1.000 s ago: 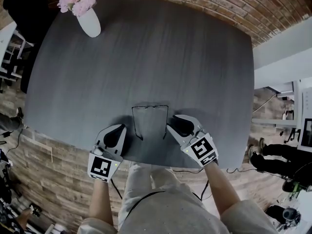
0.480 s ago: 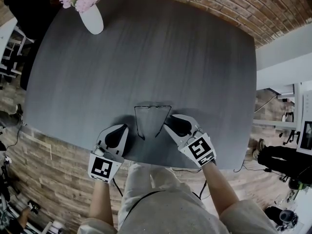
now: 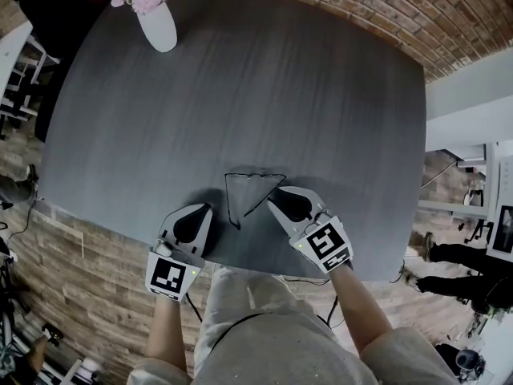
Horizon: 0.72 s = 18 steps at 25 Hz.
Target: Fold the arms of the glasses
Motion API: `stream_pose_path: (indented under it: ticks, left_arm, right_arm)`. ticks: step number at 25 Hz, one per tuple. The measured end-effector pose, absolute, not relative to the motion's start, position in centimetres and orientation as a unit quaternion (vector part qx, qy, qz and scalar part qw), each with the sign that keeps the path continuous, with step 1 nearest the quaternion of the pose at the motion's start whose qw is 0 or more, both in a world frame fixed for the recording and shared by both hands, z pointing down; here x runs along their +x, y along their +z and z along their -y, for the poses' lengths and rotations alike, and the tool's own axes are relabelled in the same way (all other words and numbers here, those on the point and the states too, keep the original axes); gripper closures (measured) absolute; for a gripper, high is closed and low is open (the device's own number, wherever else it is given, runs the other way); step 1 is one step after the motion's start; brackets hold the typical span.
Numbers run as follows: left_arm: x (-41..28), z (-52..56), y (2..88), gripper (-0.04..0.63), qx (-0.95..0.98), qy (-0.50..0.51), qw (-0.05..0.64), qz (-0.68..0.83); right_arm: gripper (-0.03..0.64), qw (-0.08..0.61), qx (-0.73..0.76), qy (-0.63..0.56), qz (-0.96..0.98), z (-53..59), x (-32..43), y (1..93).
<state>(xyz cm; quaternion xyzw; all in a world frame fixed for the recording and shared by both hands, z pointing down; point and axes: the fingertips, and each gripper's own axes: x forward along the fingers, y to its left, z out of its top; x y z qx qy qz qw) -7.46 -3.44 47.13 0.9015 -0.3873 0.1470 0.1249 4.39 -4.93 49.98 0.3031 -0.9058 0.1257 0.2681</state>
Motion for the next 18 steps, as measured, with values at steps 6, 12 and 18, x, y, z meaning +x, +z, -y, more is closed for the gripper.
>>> stream_pose_path:
  ticks: [6, 12, 18]
  left_arm:
    - [-7.7, 3.2, 47.5, 0.597, 0.899, 0.148, 0.126, 0.391]
    - [-7.4, 2.8, 47.8, 0.597, 0.903, 0.155, 0.116, 0.384]
    - [-7.6, 2.9, 47.4, 0.597, 0.901, 0.153, 0.119, 0.388]
  right_arm:
    - [0.532, 0.266, 0.302, 0.129, 0.906, 5.1, 3.6, 50.2]
    - [0.548, 0.269, 0.292, 0.134, 0.908, 4.9, 3.1, 50.2]
    - [0.573, 0.267, 0.273, 0.138, 0.914, 4.5, 1.6, 49.8]
